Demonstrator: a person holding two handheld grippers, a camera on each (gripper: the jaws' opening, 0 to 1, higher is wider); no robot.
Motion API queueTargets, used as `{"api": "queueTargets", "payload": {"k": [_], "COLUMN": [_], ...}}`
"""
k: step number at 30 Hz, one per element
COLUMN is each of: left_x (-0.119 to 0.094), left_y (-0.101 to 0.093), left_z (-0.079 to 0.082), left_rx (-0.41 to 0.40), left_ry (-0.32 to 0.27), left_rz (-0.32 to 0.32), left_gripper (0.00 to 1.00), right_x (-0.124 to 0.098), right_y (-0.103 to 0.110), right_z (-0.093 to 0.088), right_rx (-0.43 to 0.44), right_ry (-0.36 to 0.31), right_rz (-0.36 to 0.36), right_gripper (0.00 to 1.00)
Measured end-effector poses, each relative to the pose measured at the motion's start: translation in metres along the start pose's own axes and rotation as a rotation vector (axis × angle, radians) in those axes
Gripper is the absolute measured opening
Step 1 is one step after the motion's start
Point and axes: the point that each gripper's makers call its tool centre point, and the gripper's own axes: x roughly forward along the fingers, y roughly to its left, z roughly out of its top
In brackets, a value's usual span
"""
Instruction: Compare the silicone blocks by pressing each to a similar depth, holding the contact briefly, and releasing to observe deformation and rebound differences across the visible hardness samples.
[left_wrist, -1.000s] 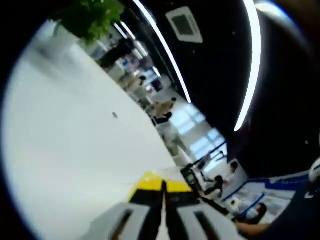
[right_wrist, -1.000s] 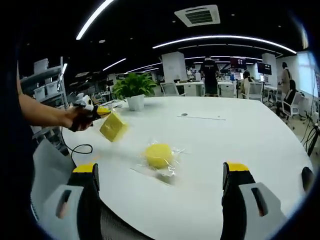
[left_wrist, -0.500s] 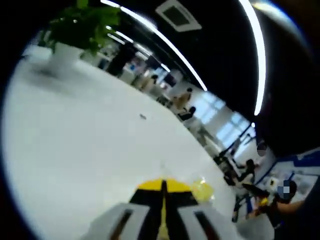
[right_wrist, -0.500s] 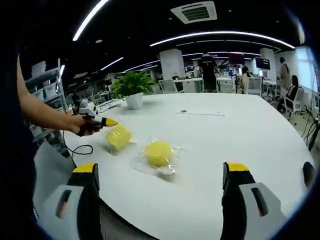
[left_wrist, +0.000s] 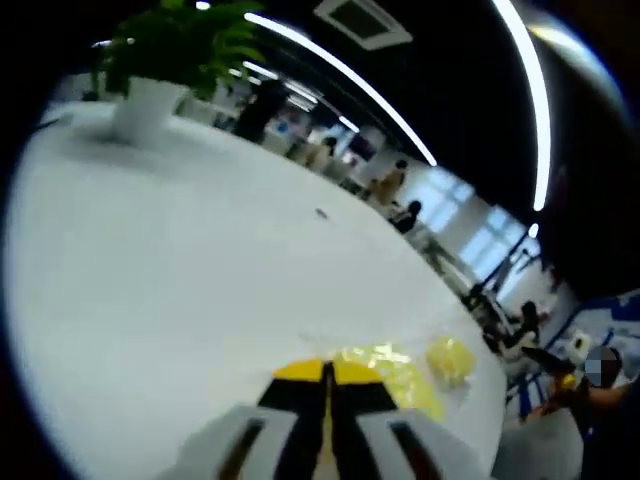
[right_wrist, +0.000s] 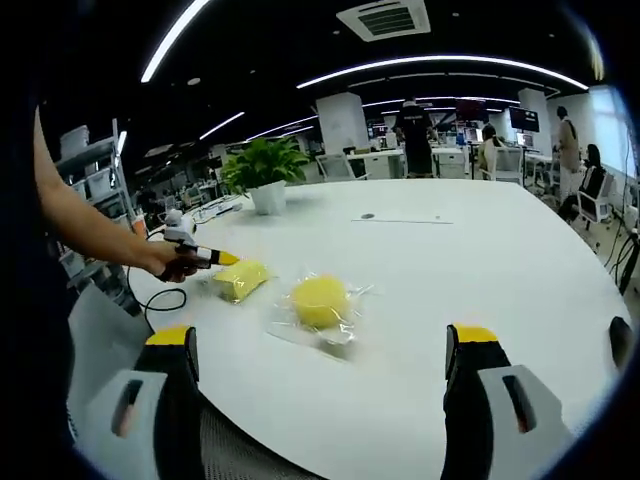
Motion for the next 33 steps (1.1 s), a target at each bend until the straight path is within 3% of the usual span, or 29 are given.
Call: {"api": "queueTargets", "payload": {"k": [1, 3, 7, 8, 10, 11, 13, 14, 19, 23, 25, 28, 33], "left_x": [0.001, 0.000, -0.002, -0.003, -0.005, -0.008, -0.011, -0.015, -0.035, -0.059, -0.071, -0.087, -0.114], "left_y": [0.000, 0.005, 0.010, 0.015, 0.015, 0.016, 0.019, 0.020, 0.005, -0.011, -0.011, -0.023, -0.047], "left_z": [0.000, -0.002, -0.001, 0.005, 0.008, 0.007, 0.003, 0.004, 0.012, 0.020, 0.017, 0.021, 0.021], "left_rx": [0.011, 0.132, 0.143, 0.187, 0.127, 0.108, 0.131, 0.180, 0.196, 0.328, 0.356, 0.352, 0.422], "left_ry": [0.006, 0.032, 0.036, 0.013, -0.008, -0.006, 0.007, 0.000, -0.042, -0.094, -0.078, -0.108, -0.131], "left_rz": [0.003, 0.035, 0.074, 0.102, 0.114, 0.121, 0.136, 0.142, 0.086, 0.056, 0.081, 0.063, 0.056], "left_gripper": [0.00, 0.01, 0.06, 0.13, 0.28, 0.42, 0.61, 0.71, 0.99, 1.00, 1.00, 1.00, 1.00], "right_x": [0.000, 0.000, 0.002, 0.002, 0.003, 0.003, 0.003, 0.003, 0.004, 0.005, 0.007, 0.009, 0.014], "right_y": [0.000, 0.000, 0.002, 0.001, 0.002, 0.001, 0.000, -0.001, 0.000, -0.004, -0.004, -0.006, -0.009], "right_z": [0.000, 0.000, 0.003, 0.003, 0.005, 0.006, 0.008, 0.008, 0.006, 0.008, 0.007, 0.009, 0.009], "right_rx": [0.002, 0.005, -0.017, -0.022, -0.022, -0.019, -0.018, -0.019, -0.052, -0.052, -0.046, -0.053, -0.058], "right_ry": [-0.002, -0.002, -0.015, -0.017, -0.021, -0.023, -0.027, -0.030, -0.016, -0.014, -0.004, -0.008, 0.002], "right_rz": [-0.001, -0.001, 0.002, 0.000, 0.000, -0.003, -0.006, -0.005, 0.012, 0.011, 0.016, 0.015, 0.009], "right_gripper": [0.96, 0.96, 0.96, 0.96, 0.96, 0.96, 0.96, 0.96, 0.96, 0.96, 0.96, 0.96, 0.97]}}
